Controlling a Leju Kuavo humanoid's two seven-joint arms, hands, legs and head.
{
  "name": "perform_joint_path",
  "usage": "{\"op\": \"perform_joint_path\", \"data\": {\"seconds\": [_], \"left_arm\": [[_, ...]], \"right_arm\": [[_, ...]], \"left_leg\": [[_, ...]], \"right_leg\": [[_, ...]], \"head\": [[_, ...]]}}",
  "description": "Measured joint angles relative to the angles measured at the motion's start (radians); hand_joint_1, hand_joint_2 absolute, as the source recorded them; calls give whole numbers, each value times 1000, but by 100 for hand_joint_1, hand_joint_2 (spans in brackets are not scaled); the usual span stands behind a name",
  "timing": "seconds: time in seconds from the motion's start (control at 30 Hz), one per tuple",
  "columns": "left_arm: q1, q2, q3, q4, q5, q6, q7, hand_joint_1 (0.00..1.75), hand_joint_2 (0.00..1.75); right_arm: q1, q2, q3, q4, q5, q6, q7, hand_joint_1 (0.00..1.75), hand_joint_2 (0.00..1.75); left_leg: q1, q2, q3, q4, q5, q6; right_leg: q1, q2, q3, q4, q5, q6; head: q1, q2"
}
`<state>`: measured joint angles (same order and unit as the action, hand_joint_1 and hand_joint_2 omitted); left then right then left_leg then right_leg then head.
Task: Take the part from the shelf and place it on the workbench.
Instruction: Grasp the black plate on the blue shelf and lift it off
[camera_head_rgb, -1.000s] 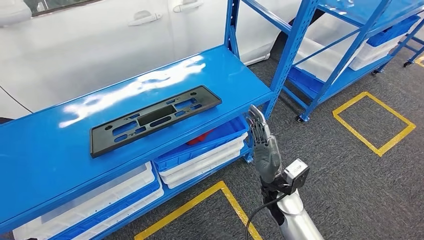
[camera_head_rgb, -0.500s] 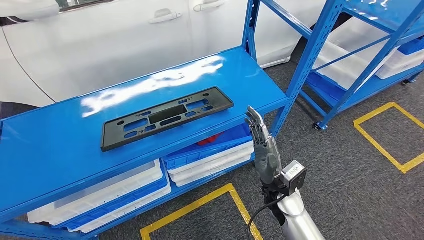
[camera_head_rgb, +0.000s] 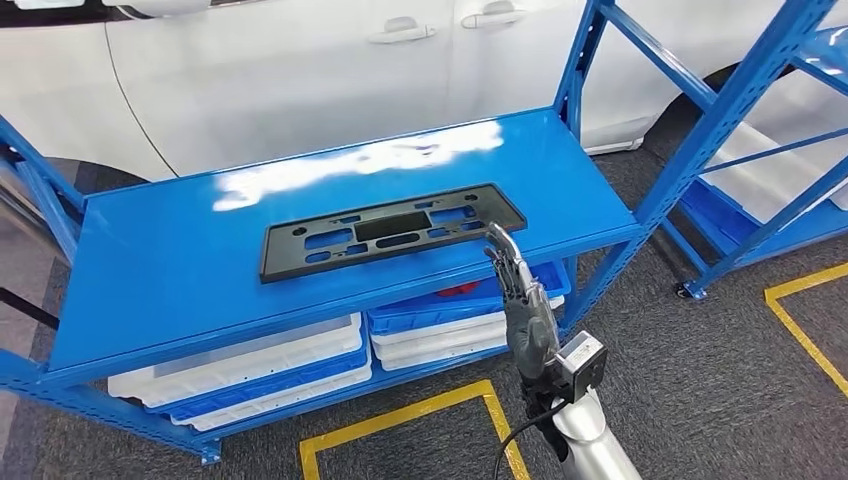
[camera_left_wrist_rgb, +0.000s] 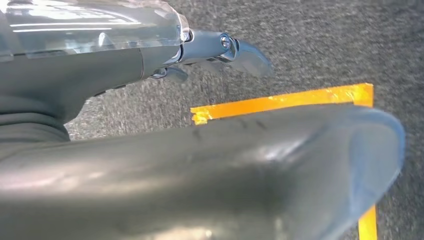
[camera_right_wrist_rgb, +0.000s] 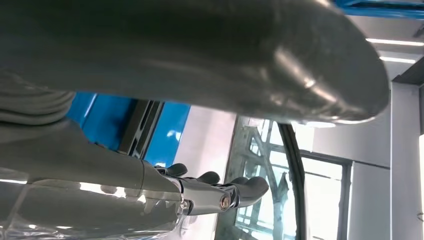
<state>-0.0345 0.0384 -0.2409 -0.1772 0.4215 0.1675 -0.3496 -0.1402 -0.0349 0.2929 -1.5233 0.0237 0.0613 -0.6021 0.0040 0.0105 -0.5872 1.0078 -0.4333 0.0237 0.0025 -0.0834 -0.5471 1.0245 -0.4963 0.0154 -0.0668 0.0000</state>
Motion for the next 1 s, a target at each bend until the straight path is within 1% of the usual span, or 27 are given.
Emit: {"op": "perform_joint_path", "data": {"seconds": [0.03,0.07,0.1,0.13,0.17,0.2,0.23,0.27,0.3,0.33,0.37,0.43,0.47,0.5,0.53,0.57,0.63,0.67,0.7,0.73,0.77,0.8,0.83,0.87,0.9,1.0], "left_arm": [[0,0,0,0,0,0,0,0,0],[-1,0,0,0,0,0,0,0,0],[-3,0,0,0,0,0,-1,0,0],[-5,0,0,0,0,-1,-1,0,0],[-5,0,0,0,0,-2,-2,0,0],[-4,0,-1,0,0,-3,-3,0,0],[-3,0,-1,0,0,-5,-4,0,0],[-2,-1,-2,0,0,-7,-5,0,0],[-2,-1,-2,0,0,-8,-6,0,0],[-2,-2,-3,0,0,-8,-6,0,0],[-2,-2,-3,0,0,-9,-6,0,0],[-1,-2,-3,0,0,-9,-7,0,0],[0,-1,-3,0,0,-9,-7,0,0],[0,-1,-3,0,0,-9,-7,0,0],[-1,-1,-4,0,0,-9,-7,0,0],[-2,-1,-4,0,0,-9,-7,0,0],[-5,-1,-4,0,-1,-9,-7,0,0],[-4,-1,-4,0,-1,-9,-7,0,0],[-3,-1,-4,0,-1,-9,-7,0,0],[-2,-1,-4,0,-1,-9,-7,0,0],[-2,-1,-4,0,0,-9,-7,0,0],[-2,-1,-4,0,0,-9,-7,0,0],[-3,0,-4,0,0,-9,-7,0,0],[-4,0,-4,0,0,-9,-6,0,0],[-4,0,-4,0,0,-9,-6,0,0],[-4,-1,-4,0,0,-9,-5,0,0]], "right_arm": [[0,0,0,-2,0,0,0,0,0],[1,0,0,-4,0,0,0,0,0],[4,-1,0,-4,0,0,0,0,0],[6,-1,0,-4,0,0,0,0,0],[9,-2,1,-4,2,-1,2,0,0],[10,-2,1,-4,8,-3,7,0,0],[11,-2,1,-3,17,-6,13,0,0],[11,-2,1,-3,27,-9,20,0,0],[10,-2,2,-2,36,-12,24,0,0],[10,-2,5,-1,41,-14,26,0,0],[10,-2,8,0,45,-17,27,0,0],[10,-2,13,2,50,-19,27,0,0],[10,-2,15,3,50,-19,27,0,0],[10,-2,16,4,50,-19,27,0,0],[10,-2,17,4,50,-19,27,0,0],[10,-1,18,5,50,-19,27,0,0],[13,-1,18,7,50,-19,27,0,0],[14,-1,18,9,50,-19,27,0,0],[14,-1,19,11,50,-19,27,0,0],[15,-1,20,12,50,-19,27,0,0],[14,0,20,13,50,-19,27,0,0],[13,0,21,13,50,-19,27,0,0],[12,0,22,13,50,-19,27,0,0],[11,0,22,13,50,-19,28,0,0],[9,0,23,13,50,-19,28,0,0],[2,0,23,14,51,-18,30,0,0]], "left_leg": [[3,-8,2,-4,3,4],[4,-16,2,-5,4,7],[5,-26,1,-5,4,8],[5,-34,0,-4,4,9],[5,-42,0,-4,4,10],[5,-49,1,-2,3,10],[5,-55,2,-1,2,9],[5,-62,4,0,0,7],[3,-67,5,2,-2,4],[2,-71,5,4,-3,0],[2,-73,4,5,-4,-6],[2,-75,2,3,-4,-17],[3,-73,3,4,-6,-22],[2,-67,0,12,-14,-26],[2,-56,-12,42,-34,-30],[4,-44,-34,92,-64,-33],[5,-26,-98,231,-129,-40],[6,-23,-120,278,-142,-42],[7,-21,-126,290,-135,-43],[7,-19,-110,259,-110,-42],[7,-17,-78,194,-73,-40],[6,-13,-41,121,-44,-36],[4,-10,-12,60,-23,-32],[2,-8,5,23,-15,-27],[1,-8,10,10,-17,-22],[1,-13,9,4,-12,-7]], "right_leg": [[-3,23,-14,33,-22,6],[-6,49,-39,88,-53,11],[-8,66,-73,155,-85,14],[-10,73,-106,218,-109,16],[-11,76,-128,257,-115,18],[-11,77,-133,257,-100,18],[-13,78,-119,219,-67,17],[-14,81,-91,152,-25,14],[-14,87,-61,83,6,11],[-13,92,-38,31,26,6],[-11,97,-27,1,34,2],[-8,98,-25,-9,34,-9],[-10,95,-24,-13,36,-15],[-12,93,-22,-17,39,-21],[-15,88,-19,-22,41,-27],[-15,83,-17,-25,42,-31],[-12,74,-16,-25,41,-36],[-11,70,-16,-24,40,-36],[-10,67,-15,-24,39,-36],[-9,65,-14,-23,38,-35],[-9,64,-12,-21,36,-34],[-8,63,-11,-19,33,-30],[-6,62,-11,-16,31,-27],[-4,61,-12,-14,30,-23],[-2,61,-14,-13,29,-18],[-2,59,-14,-13,29,-4]], "head": [[0,0],[0,0],[0,0],[0,0],[0,0],[0,0],[0,0],[0,0],[0,0],[0,0],[0,0],[0,0],[0,0],[0,0],[0,0],[0,0],[0,0],[0,0],[0,0],[0,0],[0,0],[0,0],[0,0],[0,0],[0,0],[0,0]]}}
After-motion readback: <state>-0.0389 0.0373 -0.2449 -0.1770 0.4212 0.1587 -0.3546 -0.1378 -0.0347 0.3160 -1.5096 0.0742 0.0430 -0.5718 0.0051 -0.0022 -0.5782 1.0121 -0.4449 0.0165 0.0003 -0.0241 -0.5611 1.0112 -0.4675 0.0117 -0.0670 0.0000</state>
